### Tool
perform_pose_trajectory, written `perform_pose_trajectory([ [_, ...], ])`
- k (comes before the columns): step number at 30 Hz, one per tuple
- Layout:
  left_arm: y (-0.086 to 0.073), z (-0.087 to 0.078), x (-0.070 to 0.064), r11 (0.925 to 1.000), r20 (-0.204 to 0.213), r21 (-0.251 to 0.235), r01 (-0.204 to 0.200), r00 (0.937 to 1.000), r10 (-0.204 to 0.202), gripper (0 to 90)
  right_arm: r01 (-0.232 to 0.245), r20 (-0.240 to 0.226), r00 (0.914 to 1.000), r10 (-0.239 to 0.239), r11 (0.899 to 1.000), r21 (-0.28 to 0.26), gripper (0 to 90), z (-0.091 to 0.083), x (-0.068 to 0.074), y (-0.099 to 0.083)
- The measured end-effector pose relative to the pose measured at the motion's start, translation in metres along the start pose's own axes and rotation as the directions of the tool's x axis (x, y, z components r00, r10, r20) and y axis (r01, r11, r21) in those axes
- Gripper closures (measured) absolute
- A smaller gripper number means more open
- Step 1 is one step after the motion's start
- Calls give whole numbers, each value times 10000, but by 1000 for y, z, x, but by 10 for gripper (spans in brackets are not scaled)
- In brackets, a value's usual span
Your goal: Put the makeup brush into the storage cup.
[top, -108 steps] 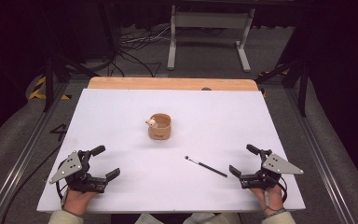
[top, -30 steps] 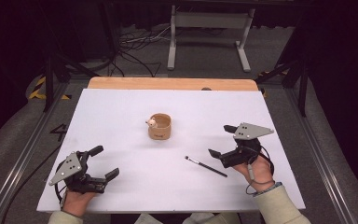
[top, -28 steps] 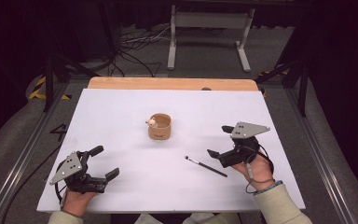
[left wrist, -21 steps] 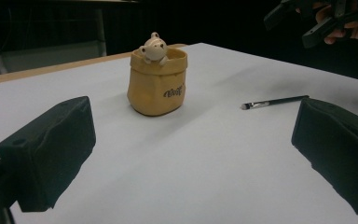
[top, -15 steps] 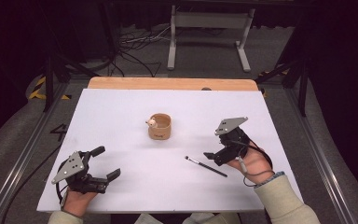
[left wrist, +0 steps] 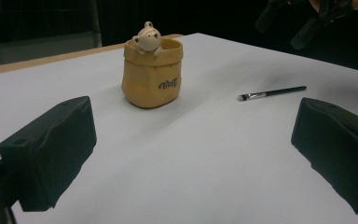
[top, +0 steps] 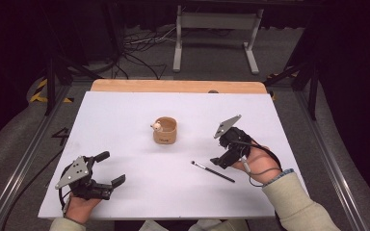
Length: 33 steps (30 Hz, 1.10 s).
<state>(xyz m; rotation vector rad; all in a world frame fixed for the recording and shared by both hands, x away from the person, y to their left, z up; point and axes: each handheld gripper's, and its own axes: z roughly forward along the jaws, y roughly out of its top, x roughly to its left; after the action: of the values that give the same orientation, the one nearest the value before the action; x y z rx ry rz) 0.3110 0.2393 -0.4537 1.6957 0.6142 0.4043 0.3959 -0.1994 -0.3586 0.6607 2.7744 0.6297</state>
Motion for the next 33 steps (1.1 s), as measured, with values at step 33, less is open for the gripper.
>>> perform_pose_trajectory([
  [33, 0, -1, 0, 9999, 107, -127, 75, 9999, -74, 9, 530, -905, 9956, -254, 9466, 3179, 213, 42, 7, 19],
])
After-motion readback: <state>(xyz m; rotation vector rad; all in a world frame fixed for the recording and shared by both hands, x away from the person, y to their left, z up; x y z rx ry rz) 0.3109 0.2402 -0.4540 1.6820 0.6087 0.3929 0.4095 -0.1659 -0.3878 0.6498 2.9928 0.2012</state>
